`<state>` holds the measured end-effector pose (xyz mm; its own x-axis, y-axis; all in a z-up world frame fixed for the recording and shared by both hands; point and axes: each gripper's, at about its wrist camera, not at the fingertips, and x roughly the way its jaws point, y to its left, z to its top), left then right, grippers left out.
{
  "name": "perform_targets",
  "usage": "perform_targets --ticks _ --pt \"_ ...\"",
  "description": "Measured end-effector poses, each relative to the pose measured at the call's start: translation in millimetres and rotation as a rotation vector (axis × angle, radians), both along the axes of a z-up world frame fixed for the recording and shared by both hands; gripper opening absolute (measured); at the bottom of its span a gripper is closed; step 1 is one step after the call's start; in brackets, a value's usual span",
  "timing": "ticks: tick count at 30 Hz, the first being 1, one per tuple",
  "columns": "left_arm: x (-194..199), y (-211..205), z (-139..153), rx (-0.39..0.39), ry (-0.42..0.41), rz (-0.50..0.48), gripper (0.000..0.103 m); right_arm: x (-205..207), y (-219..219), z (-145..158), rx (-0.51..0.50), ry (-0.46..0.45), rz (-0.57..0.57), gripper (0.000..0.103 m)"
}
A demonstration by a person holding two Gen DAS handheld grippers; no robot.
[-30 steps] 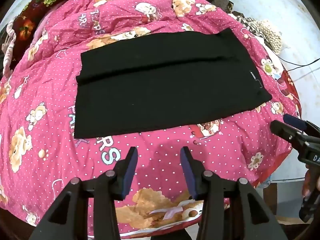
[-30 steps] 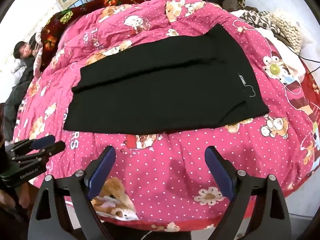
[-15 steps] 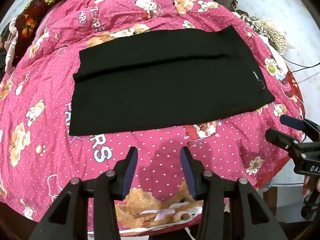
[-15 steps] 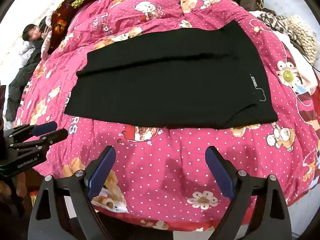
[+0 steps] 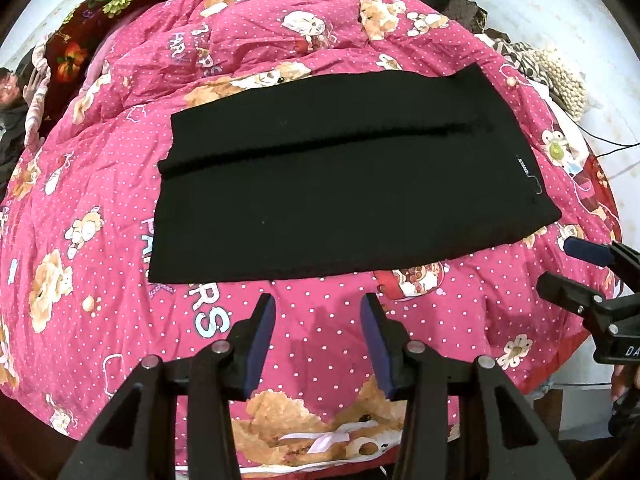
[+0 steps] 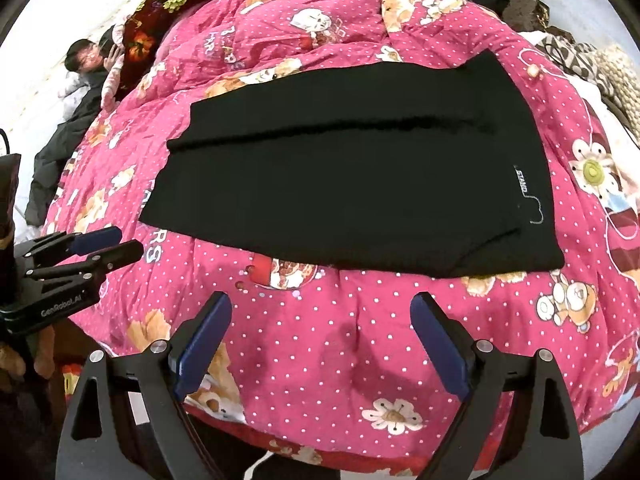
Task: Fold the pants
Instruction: 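Move both grippers toward the hem edge of the black garment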
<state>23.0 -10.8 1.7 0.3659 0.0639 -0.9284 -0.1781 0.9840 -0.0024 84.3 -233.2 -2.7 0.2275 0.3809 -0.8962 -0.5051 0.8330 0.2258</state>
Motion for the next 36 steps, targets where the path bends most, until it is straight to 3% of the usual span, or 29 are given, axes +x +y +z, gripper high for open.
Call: perform_targets --ticks 36 --pt "20.9 8.9 -8.8 -0.051 0.016 0.01 0.046 20.3 10.8 -2.2 -0.017 0.0 0.002 0.091"
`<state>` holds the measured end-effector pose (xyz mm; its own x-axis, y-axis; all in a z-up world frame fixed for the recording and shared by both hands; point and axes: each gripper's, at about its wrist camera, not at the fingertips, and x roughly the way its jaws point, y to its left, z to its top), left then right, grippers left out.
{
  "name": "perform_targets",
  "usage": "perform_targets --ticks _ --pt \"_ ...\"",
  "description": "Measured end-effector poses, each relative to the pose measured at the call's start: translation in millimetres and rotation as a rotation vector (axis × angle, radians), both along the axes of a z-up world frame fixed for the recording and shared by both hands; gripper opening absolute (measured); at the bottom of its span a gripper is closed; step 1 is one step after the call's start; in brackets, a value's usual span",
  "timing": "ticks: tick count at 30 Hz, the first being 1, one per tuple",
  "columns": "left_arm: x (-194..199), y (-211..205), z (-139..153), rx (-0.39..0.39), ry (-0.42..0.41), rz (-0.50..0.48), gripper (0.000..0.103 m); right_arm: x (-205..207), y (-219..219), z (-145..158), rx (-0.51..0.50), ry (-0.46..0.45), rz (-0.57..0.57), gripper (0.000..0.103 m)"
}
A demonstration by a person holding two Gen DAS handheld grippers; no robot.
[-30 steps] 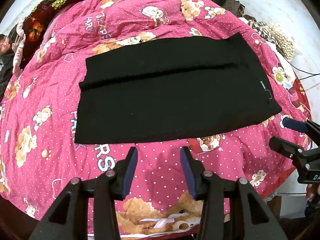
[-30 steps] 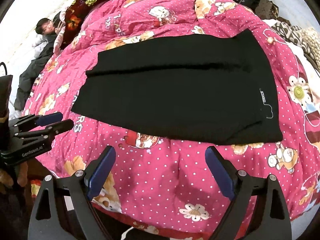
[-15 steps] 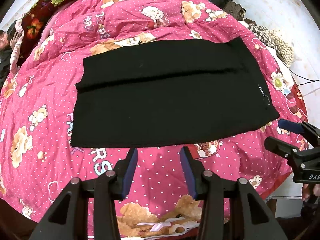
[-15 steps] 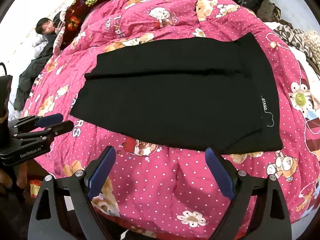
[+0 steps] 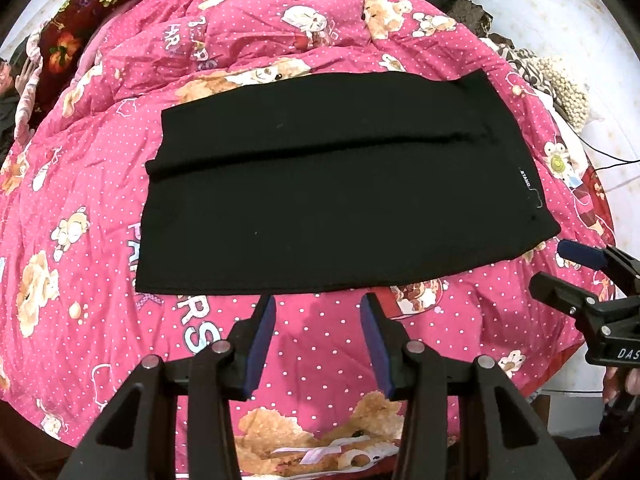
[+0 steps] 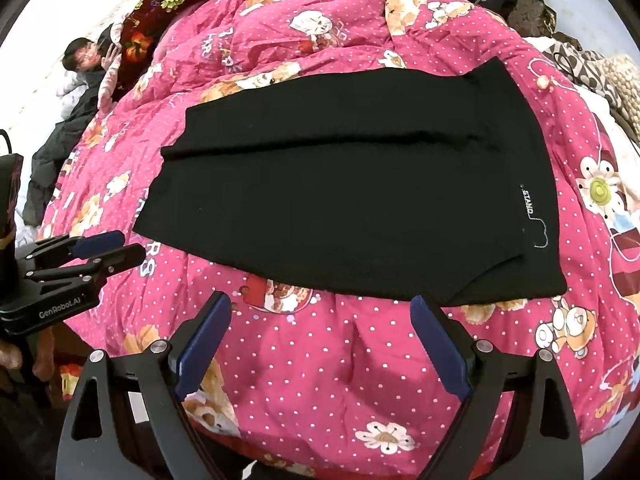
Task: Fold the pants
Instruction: 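Move both grippers toward the hem edge of the black garment, then grasp the hem edge with both grippers and lift it up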
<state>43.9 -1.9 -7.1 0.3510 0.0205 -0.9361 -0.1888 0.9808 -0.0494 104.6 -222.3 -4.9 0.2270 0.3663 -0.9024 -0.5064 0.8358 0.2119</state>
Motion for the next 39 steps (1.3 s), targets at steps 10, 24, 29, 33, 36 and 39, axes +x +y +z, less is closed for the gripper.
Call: perform_targets --ticks 10,24,29,33,36,39 --pt "2.7 4.0 -5.9 0.004 0.016 0.006 0.046 5.0 -0.2 -4.9 -0.018 0.012 -0.021 0.091" --pt "4.9 10.0 -14.8 0.008 0.032 0.035 0.046 14.2 -2.4 -14.4 -0.038 0.049 -0.046 0.09" --pt "9.5 10.8 -18.9 0.003 0.043 0.036 0.046 18.4 -2.4 -19.0 -0.042 0.066 -0.041 0.09" --pt "12.1 12.9 -21.8 0.002 0.052 0.041 0.046 21.8 -3.0 -24.3 -0.045 0.086 -0.049 0.09" --pt "13.8 14.0 -23.0 0.002 0.058 0.045 0.046 23.7 -1.8 -25.8 -0.052 0.092 -0.049 0.09" --pt "16.4 14.6 -24.3 0.003 0.062 0.045 0.046 26.2 1.2 -26.0 -0.055 0.091 -0.046 0.09"
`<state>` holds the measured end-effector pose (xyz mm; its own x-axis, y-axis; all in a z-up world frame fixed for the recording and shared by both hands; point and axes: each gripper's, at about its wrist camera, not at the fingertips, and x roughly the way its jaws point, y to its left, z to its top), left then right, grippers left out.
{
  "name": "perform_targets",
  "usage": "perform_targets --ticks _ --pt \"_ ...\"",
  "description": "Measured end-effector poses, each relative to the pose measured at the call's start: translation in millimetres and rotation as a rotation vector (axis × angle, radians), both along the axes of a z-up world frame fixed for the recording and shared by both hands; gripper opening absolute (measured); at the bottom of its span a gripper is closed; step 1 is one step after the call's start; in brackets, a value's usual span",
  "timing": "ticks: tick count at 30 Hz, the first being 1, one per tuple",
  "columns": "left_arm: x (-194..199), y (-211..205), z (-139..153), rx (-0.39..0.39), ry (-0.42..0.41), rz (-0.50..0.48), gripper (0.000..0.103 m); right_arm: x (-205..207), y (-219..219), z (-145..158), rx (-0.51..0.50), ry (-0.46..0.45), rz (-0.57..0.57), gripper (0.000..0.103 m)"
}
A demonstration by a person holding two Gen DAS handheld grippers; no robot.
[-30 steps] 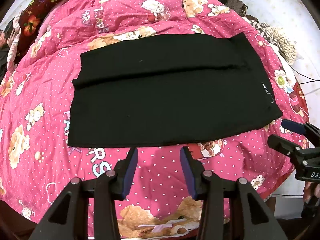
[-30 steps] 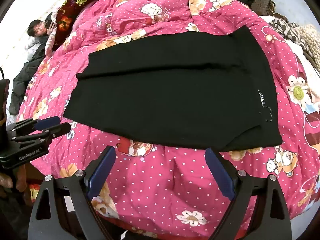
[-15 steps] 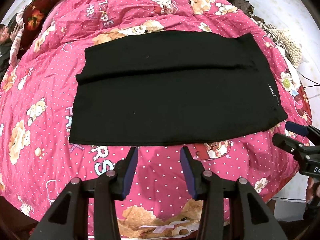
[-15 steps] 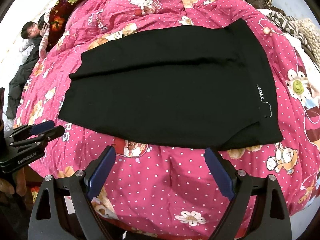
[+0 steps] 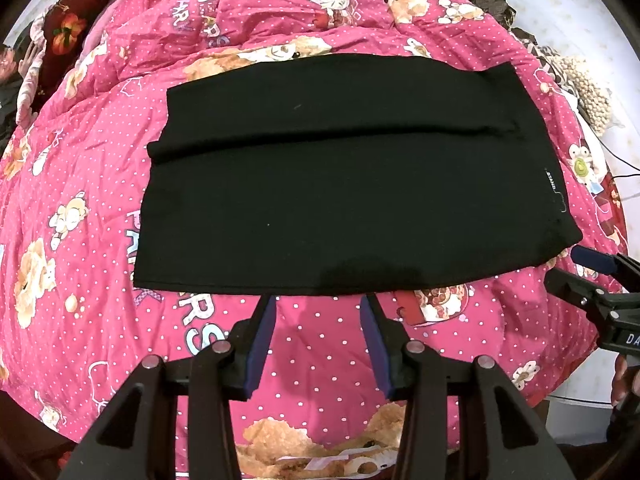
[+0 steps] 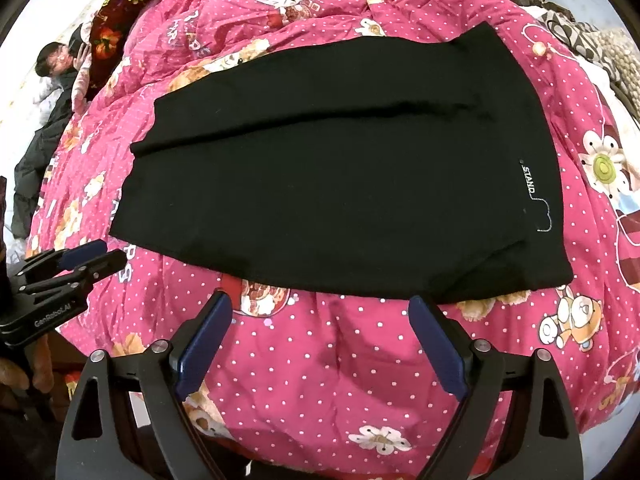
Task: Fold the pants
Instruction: 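Grasp the hem edge with both grippers and lift it up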
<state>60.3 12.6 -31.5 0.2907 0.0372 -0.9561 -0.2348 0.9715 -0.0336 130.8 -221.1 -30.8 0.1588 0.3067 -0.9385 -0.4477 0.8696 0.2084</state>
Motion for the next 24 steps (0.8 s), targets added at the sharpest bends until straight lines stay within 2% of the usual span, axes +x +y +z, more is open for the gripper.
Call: perform_targets --ticks 19,24 --pt "22.2 3.3 -14.8 -0.005 0.038 -0.002 0.046 15.8 5.8 -12.8 -0.012 0.015 0.008 0.09" --pt "30.9 4.6 -20.1 -0.006 0.051 -0.009 0.046 24.3 9.5 -19.3 0.001 0.045 0.011 0.09"
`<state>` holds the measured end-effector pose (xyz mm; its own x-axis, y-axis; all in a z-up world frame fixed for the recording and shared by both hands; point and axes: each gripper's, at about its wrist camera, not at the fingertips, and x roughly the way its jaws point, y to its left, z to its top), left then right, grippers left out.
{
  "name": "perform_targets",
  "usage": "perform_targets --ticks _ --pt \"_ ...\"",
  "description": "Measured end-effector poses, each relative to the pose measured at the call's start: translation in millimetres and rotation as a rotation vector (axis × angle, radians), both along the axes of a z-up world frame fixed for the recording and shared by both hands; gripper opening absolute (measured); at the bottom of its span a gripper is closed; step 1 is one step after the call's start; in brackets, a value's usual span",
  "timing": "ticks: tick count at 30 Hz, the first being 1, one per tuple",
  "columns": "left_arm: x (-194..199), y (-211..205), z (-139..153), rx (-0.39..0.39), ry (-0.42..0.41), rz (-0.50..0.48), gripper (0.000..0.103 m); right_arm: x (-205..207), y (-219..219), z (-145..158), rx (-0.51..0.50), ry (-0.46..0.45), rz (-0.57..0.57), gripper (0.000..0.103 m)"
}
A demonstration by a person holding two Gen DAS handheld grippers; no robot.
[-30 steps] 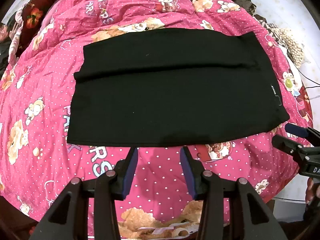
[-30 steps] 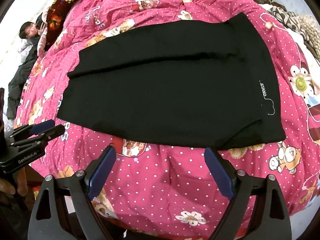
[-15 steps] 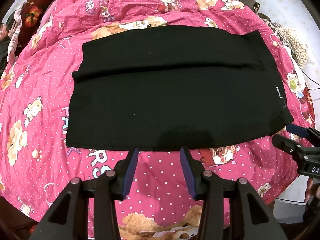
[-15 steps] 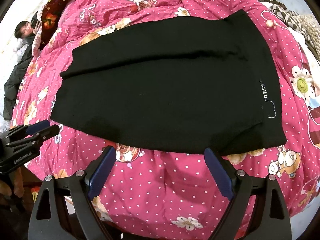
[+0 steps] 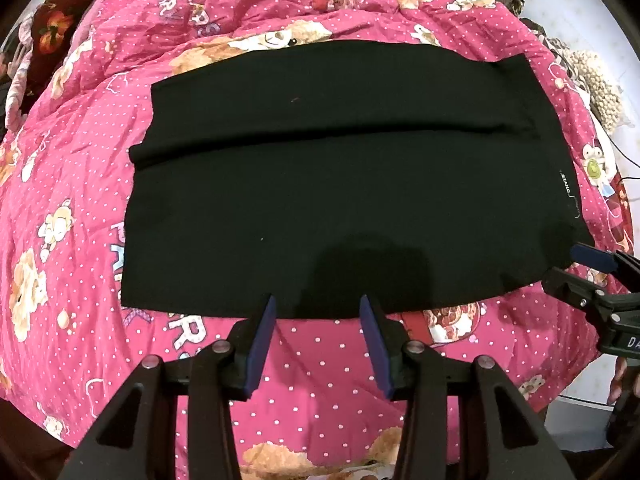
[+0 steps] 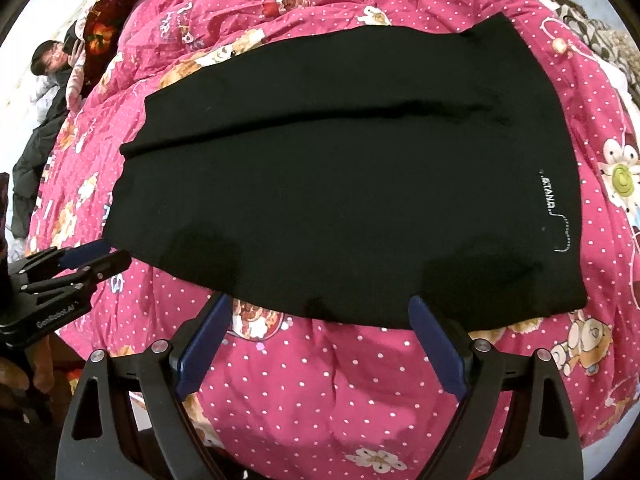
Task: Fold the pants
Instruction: 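Grasp the hem edge with both grippers and lift it up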
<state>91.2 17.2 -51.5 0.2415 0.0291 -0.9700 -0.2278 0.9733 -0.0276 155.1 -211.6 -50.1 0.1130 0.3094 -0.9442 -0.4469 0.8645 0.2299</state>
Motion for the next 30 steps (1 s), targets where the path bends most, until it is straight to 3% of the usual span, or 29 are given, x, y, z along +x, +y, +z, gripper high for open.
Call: perform_targets --ticks 18,30 --pt "56.4 16.3 -20.9 -0.019 0.036 -0.01 0.046 51.0 22.9 -17.7 -0.012 0.049 0.024 0.09" --pt "152.9 74.5 -25.6 0.019 -0.037 0.002 0.047 150.3 52.2 -20.3 -0.008 -0.029 0.089 0.09"
